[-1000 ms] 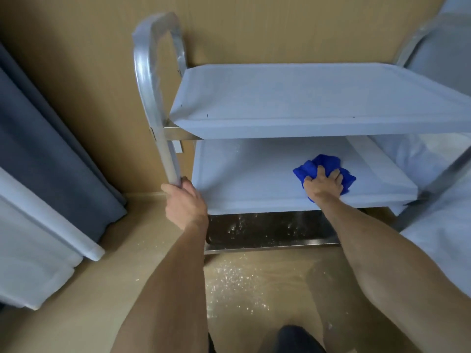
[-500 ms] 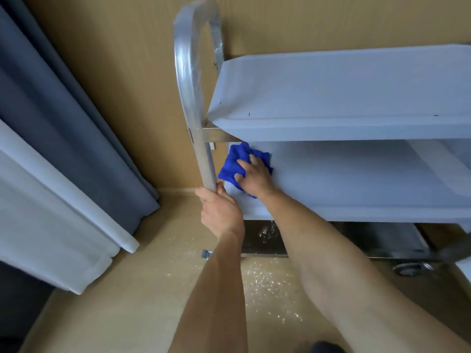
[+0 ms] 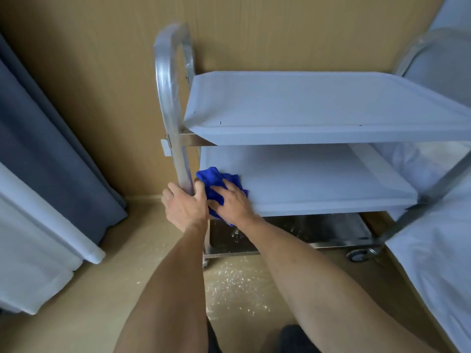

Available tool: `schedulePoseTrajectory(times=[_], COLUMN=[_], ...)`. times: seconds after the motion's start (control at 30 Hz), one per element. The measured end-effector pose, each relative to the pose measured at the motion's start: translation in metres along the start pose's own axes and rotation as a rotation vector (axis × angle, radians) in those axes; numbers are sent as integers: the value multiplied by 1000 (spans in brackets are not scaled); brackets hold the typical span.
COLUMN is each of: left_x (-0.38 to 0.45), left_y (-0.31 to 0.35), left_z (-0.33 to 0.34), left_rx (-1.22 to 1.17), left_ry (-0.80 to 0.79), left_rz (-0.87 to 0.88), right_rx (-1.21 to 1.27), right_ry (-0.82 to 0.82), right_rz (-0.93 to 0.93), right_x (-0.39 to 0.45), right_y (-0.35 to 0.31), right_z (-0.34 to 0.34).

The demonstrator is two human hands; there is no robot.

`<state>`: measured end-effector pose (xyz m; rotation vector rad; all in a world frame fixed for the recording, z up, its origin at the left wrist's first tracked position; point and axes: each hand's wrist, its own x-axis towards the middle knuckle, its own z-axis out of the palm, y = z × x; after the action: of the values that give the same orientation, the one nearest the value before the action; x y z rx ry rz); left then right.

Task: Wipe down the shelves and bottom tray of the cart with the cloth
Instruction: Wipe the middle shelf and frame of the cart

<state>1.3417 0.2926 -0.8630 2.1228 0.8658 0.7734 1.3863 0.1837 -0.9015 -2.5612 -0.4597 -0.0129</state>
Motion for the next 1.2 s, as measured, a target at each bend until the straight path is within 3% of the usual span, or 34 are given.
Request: schedulePoseTrajectory(times=[0.4, 0.8, 0.97, 1.1, 1.2], left_x=[42, 47, 44, 37, 28], left_y=[4, -4, -1, 4, 8], left_z=[8, 27, 22, 13, 6], left_rx=[-11, -78, -68, -60, -60], left_ry=[-19, 109, 117, 54, 13], left_rz=[33, 91, 80, 60, 52], right_rx=[-1, -8, 44, -30, -12], right_ry=[62, 237, 228, 48, 74], right_rz=[27, 187, 117, 31, -13], right_x=[33, 182, 136, 62, 12], right_y=[-1, 4, -4, -5, -3], right_z=[10, 40, 37, 16, 9])
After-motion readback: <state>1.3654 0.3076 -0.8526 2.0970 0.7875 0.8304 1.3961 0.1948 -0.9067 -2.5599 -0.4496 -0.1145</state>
